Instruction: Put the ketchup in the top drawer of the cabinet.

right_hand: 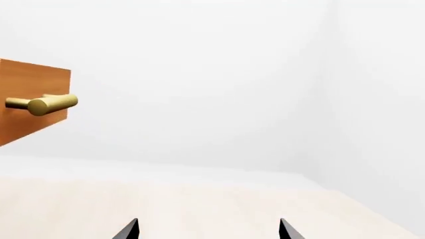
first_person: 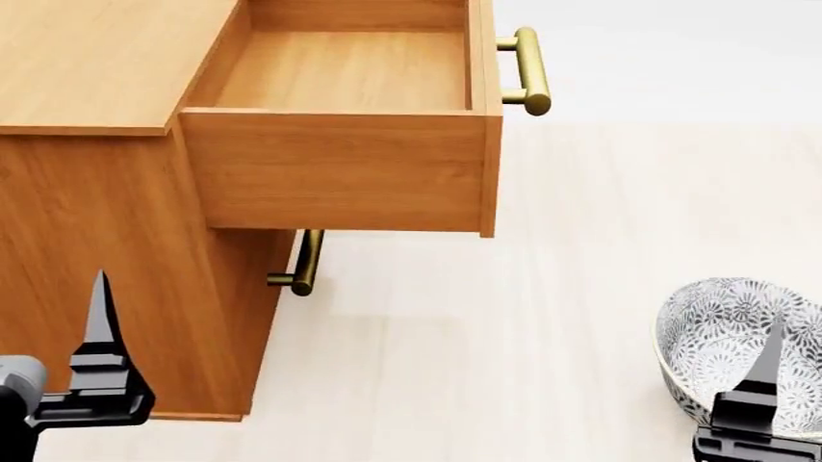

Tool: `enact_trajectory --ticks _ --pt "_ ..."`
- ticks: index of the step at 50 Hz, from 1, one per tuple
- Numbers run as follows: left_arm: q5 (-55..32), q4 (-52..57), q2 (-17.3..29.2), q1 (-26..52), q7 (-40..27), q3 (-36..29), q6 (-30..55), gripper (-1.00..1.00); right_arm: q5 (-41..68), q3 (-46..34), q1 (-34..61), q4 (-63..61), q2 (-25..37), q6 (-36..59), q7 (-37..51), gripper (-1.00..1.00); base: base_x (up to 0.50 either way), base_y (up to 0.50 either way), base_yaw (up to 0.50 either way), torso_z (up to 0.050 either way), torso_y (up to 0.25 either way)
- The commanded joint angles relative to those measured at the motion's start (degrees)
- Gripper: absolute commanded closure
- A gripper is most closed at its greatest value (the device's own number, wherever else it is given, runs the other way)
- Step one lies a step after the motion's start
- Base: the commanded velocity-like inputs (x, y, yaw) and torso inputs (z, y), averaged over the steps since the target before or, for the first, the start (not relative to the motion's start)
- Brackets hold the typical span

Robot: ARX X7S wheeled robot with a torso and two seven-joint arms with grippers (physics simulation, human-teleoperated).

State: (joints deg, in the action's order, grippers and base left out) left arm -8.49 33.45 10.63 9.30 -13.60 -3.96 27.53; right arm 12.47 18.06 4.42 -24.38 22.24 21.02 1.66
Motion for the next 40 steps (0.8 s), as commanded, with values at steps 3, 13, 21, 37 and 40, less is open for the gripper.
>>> enact_trajectory --ticks 3,13,21,37,40 --pt "-0.38 -0.20 0.44 0.12 -0.63 -0.44 -0.16 -1.00 0.69 3.10 -2.36 3.28 1.21 -3.13 -1.55 -1.00 0.00 0.00 0.00 0.000 0.000" --pt "-0.73 -0.73 0.69 0.13 -0.97 -0.47 -0.49 -1.00 2.08 4.53 -4.02 5.25 1.18 -5.20 -3.05 -1.00 0.00 0.00 0.00 0.000 0.000" --pt "-1.02 -1.60 0.76 0.20 -1.15 -0.59 -1.07 -1.00 3.80 6.15 -8.50 8.21 0.77 -9.59 -6.69 -1.00 0.00 0.00 0.00 0.000 0.000" --pt "-1.11 -2.32 1.18 0.66 -1.76 -1.17 -1.11 -1.00 7.83 7.54 -14.48 10.48 -1.14 -18.47 -13.39 -1.00 0.00 0.00 0.00 0.000 0.000" --pt "-1.19 -2.39 1.25 0.74 -1.87 -1.21 -1.07 -1.00 7.71 7.86 -15.47 10.90 -1.47 -19.50 -13.72 -1.00 0.00 0.00 0.00 0.000 0.000"
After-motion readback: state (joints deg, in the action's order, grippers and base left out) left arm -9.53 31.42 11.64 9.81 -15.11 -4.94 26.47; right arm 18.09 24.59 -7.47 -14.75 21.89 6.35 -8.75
